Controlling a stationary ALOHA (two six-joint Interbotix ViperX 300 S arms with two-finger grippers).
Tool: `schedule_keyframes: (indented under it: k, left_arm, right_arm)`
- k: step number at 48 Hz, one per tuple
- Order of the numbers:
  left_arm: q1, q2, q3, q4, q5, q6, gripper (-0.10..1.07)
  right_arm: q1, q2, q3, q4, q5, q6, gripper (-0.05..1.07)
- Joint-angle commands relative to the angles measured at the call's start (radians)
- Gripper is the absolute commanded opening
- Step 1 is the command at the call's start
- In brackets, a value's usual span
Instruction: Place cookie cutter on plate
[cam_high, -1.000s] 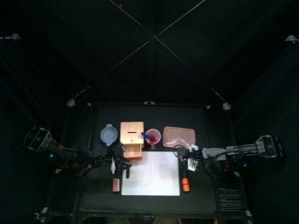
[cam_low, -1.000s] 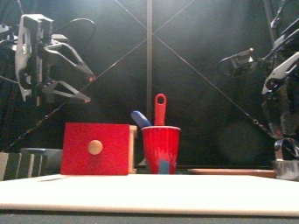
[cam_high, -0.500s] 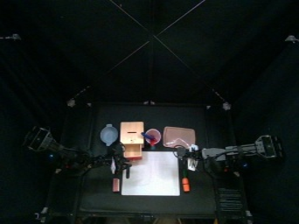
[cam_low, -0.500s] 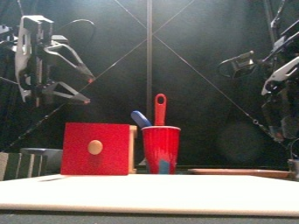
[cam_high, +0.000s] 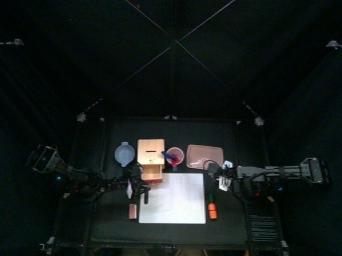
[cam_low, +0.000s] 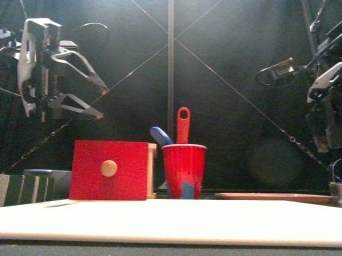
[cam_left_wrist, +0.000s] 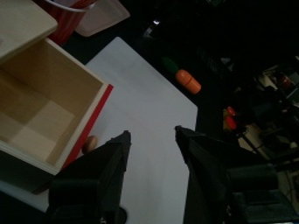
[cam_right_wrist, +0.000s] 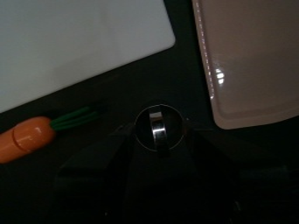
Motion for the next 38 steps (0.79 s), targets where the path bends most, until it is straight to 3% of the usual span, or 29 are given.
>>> schedule_keyframes:
  k: [1,19,33,38]
  left_arm:
    - [0.002,0.002,-0.008,0.002,-0.003,0.003,0.83]
    - [0.003,0.005,-0.009,0.002,-0.003,0.003,0.83]
    - [0.003,0.005,-0.009,0.002,-0.005,0.002,0.83]
    - [0.003,0.003,-0.008,0.002,-0.003,0.003,0.83]
  right_arm:
    - [-0.005,-0.008,0.002,0.025,-0.009,-0.002,0.88]
    - [-0.026,0.002,0.083,0.026,-0.095,-0.002,0.84]
    - [-0.06,-0.008,0.084,0.025,-0.118,-0.005,0.57]
    - [-0.071,-0.011,0.055,0.015,-0.118,-0.006,0.52]
